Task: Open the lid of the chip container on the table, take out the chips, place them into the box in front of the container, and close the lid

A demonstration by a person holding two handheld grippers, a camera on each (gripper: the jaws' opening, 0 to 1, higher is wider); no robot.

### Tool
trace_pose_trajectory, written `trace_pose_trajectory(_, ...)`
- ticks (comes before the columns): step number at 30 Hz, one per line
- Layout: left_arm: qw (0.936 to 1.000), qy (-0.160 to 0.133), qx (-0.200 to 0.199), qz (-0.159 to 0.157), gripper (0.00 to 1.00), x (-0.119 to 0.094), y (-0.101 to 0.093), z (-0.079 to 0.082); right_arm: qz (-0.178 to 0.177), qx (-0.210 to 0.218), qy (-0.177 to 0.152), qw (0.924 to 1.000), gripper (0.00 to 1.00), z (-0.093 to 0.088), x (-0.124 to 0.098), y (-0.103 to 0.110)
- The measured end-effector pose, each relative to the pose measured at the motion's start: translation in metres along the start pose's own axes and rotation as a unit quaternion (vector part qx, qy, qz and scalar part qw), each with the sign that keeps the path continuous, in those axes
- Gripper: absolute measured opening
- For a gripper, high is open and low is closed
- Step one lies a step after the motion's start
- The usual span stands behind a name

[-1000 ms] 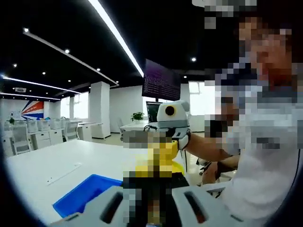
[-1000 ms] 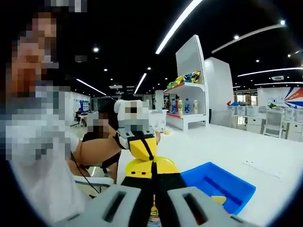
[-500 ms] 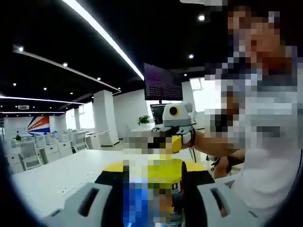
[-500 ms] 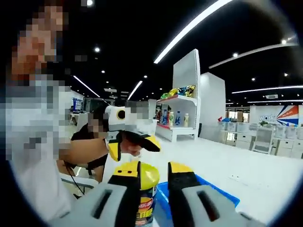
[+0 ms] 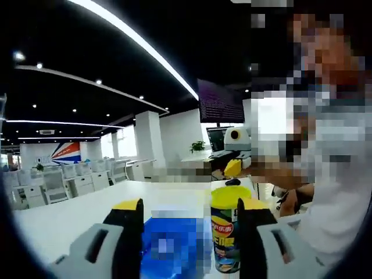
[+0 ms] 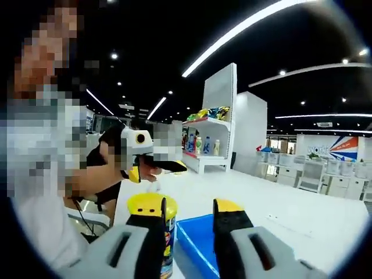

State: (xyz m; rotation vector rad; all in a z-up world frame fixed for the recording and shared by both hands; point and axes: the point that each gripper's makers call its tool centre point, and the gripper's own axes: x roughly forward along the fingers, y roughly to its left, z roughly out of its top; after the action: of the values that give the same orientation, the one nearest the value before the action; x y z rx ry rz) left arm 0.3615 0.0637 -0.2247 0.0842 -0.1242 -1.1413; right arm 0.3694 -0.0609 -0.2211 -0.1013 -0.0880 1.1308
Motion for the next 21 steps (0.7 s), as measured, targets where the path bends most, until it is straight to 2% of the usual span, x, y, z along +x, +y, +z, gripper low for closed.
trace_pose_trajectory(6, 0.9995, 0.000, -0.011, 0.029, 0.68, -0.013, 0.015, -0.006, -0.008, -0.007, -0.002, 0.9999, 0.39, -0.005, -0.008, -0.006)
trace_pose_trajectory(10, 0.9989, 0.024, -0.008, 0.039, 0.70, -0.018, 0.016, -0.021, -0.022, -0.002, 0.005, 0.9997, 0.41, -0.013, -0.017, -0.015)
trace_pose_trajectory(11, 0.9977, 0.044, 0.005, 0.052, 0.71, -0.020, 0.018, -0.028, -0.025, -0.002, 0.005, 0.9997, 0.42, -0.015, -0.019, -0.017)
trace_pose_trajectory(13, 0.9959, 0.063, 0.032, 0.055, 0.76, -0.020, 0.014, -0.034, -0.034, -0.002, 0.006, 0.9994, 0.44, -0.018, -0.022, -0.021)
trace_pose_trajectory(15, 0.9959, 0.067, 0.035, 0.050, 0.82, -0.021, 0.007, -0.037, -0.045, -0.009, 0.008, 0.9989, 0.46, -0.023, -0.028, -0.026)
trace_pose_trajectory(18, 0.9946, 0.074, 0.042, 0.059, 0.82, -0.026, 0.009, -0.040, -0.049, 0.000, 0.013, 0.9987, 0.47, -0.031, -0.037, -0.029)
trace_pose_trajectory(21, 0.9945, 0.073, 0.028, 0.069, 0.82, -0.034, 0.014, -0.046, -0.045, -0.001, 0.010, 0.9989, 0.55, -0.036, -0.041, -0.026)
